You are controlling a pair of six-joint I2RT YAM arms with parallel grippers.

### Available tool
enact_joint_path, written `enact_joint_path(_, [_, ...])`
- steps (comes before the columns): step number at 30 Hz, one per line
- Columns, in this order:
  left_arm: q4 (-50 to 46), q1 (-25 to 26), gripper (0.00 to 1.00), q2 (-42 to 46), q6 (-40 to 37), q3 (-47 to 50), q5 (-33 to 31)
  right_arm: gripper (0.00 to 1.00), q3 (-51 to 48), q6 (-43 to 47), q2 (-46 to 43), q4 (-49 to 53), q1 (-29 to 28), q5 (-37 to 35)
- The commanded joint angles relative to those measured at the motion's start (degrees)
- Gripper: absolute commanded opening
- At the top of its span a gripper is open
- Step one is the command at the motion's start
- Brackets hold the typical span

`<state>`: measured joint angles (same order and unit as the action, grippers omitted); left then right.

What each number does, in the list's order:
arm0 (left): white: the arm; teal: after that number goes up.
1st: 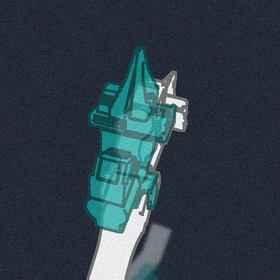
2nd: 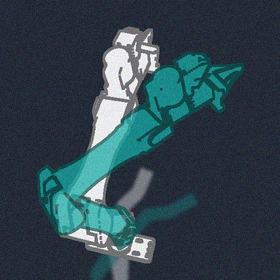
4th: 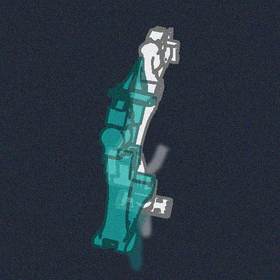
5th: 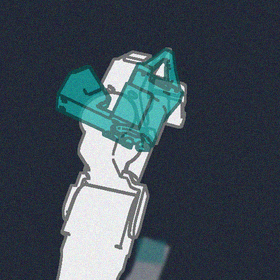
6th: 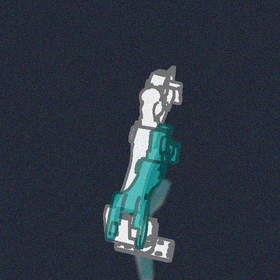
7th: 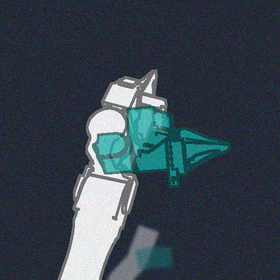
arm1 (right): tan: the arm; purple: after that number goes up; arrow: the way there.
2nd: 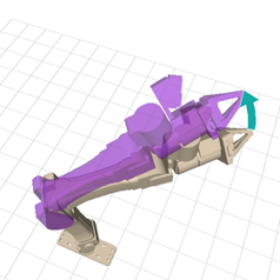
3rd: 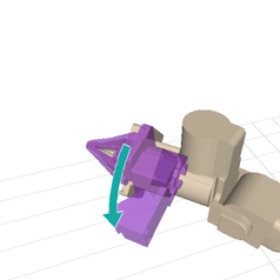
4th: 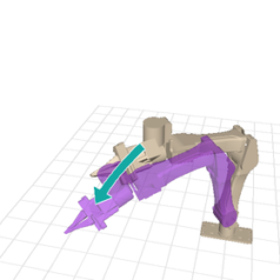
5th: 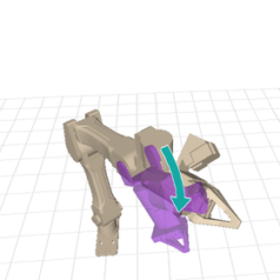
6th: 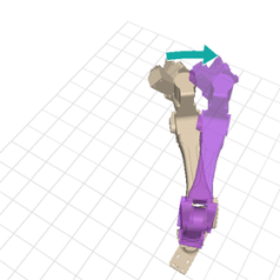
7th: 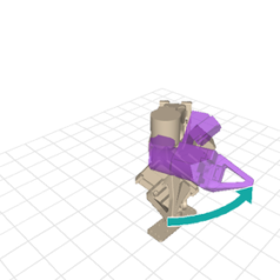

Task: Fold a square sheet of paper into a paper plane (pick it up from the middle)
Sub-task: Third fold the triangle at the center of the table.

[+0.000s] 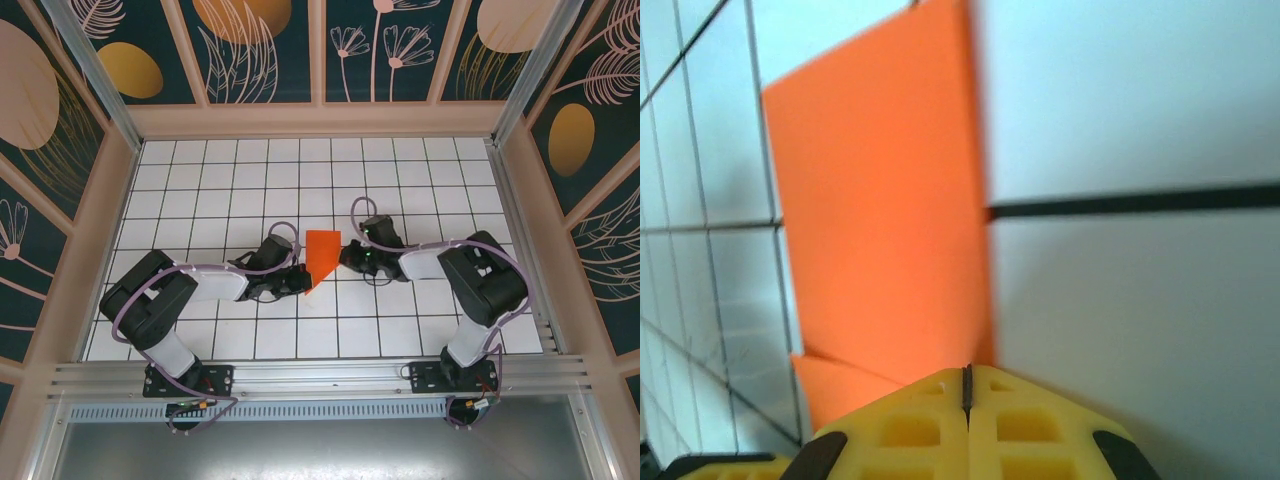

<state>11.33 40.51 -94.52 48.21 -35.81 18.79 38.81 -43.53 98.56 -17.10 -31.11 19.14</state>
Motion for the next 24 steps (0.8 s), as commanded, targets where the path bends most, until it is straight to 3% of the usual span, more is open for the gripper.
enact_joint_path(1, [-12.3,-0.37,0.0,-3.05,-6.23,0.41,-6.73,0.0,-1.26,2.23,-4.8,5.68,2.71,-7.13])
enact_joint_path(6, [-15.63,-0.38,0.0,-2.06,-17.73,-4.31,-8.47,0.0,-1.89,0.3,-12.3,5.73,1.09,-6.66])
enact_joint_path(11, [-15.57,-0.41,0.0,-1.55,-23.3,-5.32,-8.86,0.0,-0.85,-3.09,-10.78,2.67,-4.47,-3.32])
enact_joint_path(19, [-13.68,-0.44,0.0,0.44,-22.4,-4.81,-7.04,0.0,0.13,-8.69,-1.75,-6.56,-9.26,1.08])
enact_joint_path(24, [-11.52,-0.47,0.0,2.33,-19.62,-4.49,-4.93,0.0,1.0,-9.4,1.8,-5.18,-9.4,0.19])
